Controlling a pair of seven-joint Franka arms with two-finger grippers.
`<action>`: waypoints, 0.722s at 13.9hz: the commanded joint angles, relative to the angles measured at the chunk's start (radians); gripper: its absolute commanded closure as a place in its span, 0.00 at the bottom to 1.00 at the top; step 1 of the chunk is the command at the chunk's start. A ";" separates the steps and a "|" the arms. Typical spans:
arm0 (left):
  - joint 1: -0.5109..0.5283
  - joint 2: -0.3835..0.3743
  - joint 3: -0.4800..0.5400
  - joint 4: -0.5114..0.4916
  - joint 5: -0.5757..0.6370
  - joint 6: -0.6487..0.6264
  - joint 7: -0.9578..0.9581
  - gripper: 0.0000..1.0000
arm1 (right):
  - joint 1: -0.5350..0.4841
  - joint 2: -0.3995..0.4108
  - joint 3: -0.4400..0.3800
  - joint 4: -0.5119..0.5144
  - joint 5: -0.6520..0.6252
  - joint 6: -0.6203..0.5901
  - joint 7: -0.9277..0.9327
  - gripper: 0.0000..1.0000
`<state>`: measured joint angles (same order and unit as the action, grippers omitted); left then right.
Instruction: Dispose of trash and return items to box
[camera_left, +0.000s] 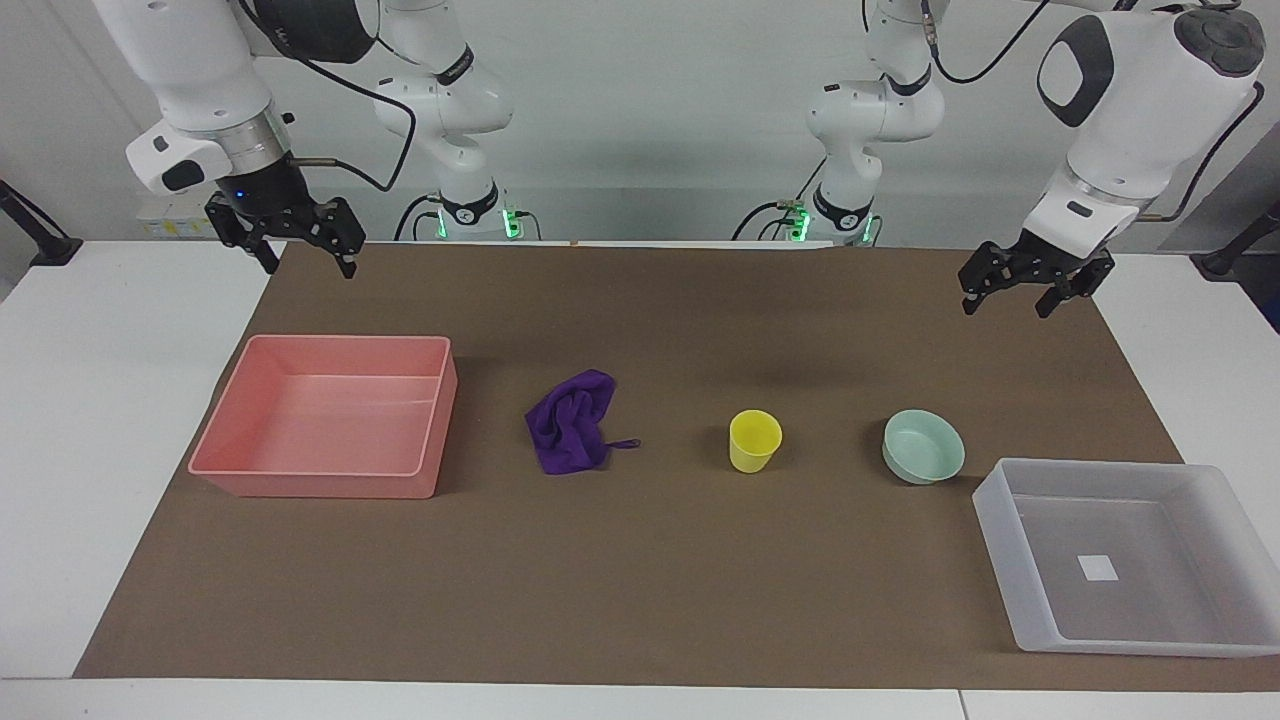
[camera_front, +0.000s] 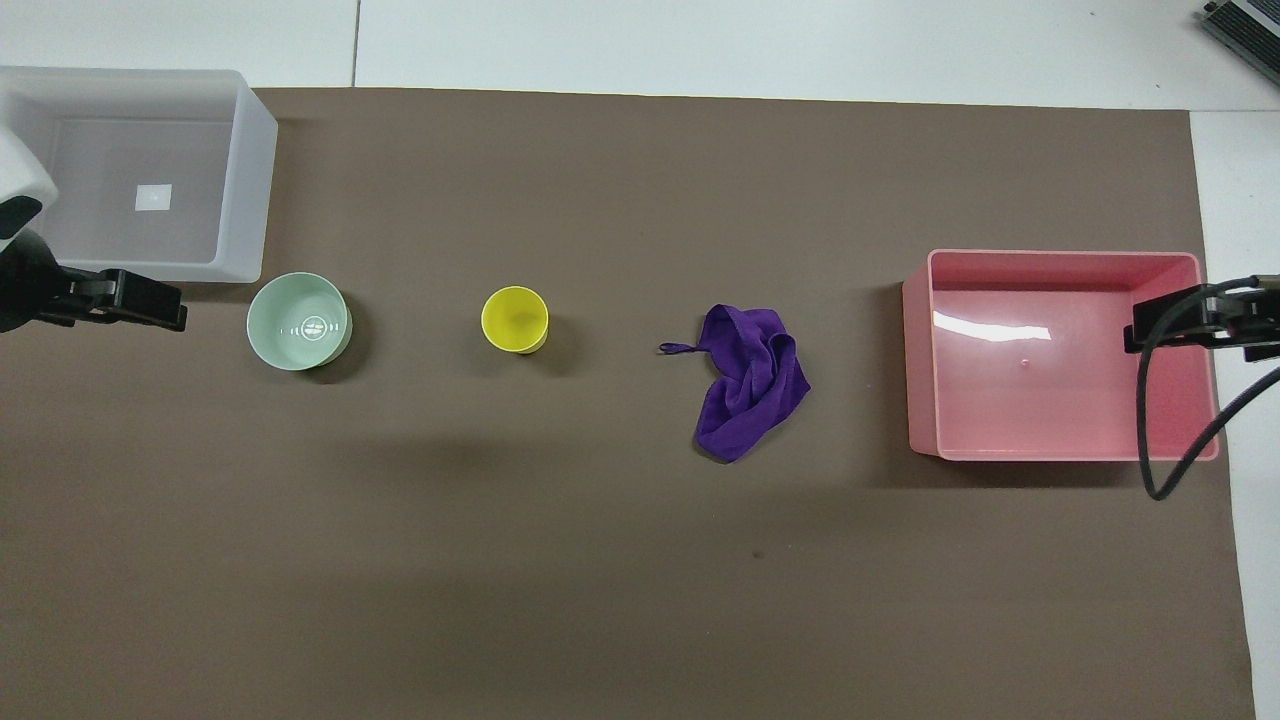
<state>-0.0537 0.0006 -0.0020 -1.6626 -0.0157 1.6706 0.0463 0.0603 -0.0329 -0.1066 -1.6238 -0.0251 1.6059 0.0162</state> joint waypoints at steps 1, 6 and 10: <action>0.009 -0.037 -0.010 -0.045 0.023 0.009 -0.011 0.00 | -0.005 -0.039 -0.001 -0.051 0.001 0.025 -0.021 0.00; 0.012 -0.037 -0.009 -0.045 0.023 0.008 -0.009 0.00 | -0.007 -0.041 -0.002 -0.050 0.013 0.012 -0.024 0.00; 0.011 -0.050 -0.009 -0.087 0.023 0.078 -0.009 0.00 | 0.001 -0.051 -0.001 -0.048 0.013 -0.024 -0.027 0.00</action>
<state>-0.0528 -0.0101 -0.0017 -1.6822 -0.0157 1.6899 0.0462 0.0614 -0.0520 -0.1065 -1.6441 -0.0243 1.5948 0.0152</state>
